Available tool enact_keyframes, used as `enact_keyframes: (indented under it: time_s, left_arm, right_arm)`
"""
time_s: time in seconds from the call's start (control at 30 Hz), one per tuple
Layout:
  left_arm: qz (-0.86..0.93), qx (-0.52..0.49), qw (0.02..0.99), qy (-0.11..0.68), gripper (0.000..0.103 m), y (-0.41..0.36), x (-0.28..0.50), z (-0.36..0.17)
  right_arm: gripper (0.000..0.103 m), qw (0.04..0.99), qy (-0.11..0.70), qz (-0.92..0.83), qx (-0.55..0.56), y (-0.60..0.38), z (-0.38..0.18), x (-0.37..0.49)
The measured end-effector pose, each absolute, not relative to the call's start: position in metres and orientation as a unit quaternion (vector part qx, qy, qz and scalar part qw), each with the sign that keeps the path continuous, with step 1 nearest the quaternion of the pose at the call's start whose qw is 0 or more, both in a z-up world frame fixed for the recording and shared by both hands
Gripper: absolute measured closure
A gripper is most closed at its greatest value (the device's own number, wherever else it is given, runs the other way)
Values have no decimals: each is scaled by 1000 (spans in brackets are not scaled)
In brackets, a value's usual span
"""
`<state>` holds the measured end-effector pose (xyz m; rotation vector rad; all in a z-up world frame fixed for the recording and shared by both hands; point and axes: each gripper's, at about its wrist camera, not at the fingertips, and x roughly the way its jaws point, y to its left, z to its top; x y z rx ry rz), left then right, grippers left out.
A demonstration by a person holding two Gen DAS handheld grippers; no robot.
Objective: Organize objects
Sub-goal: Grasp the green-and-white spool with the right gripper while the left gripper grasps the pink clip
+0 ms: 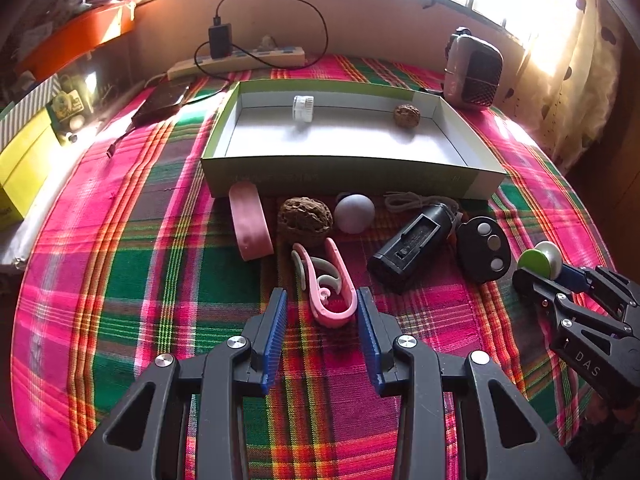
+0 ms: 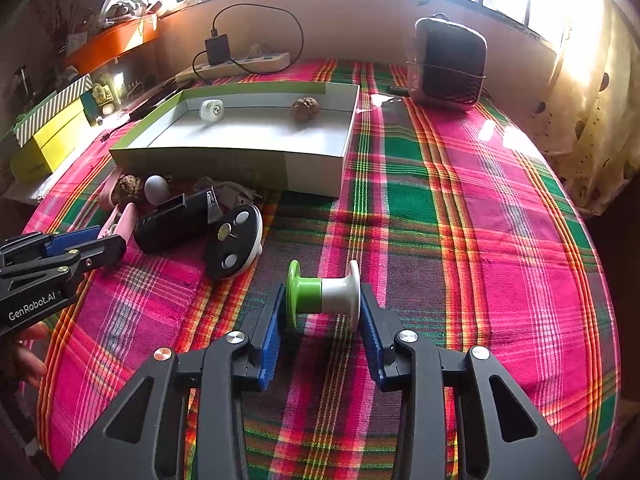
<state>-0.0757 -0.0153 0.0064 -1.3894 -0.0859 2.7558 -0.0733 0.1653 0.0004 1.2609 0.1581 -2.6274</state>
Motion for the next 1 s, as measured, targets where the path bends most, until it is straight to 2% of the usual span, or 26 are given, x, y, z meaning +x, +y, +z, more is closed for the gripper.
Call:
enact_keyframes:
  time_s: [1.0]
  left_arm:
    - [900, -436, 17, -7, 72, -19, -90, 4]
  right_arm:
    - [66, 110, 53, -895, 430, 166, 0, -78]
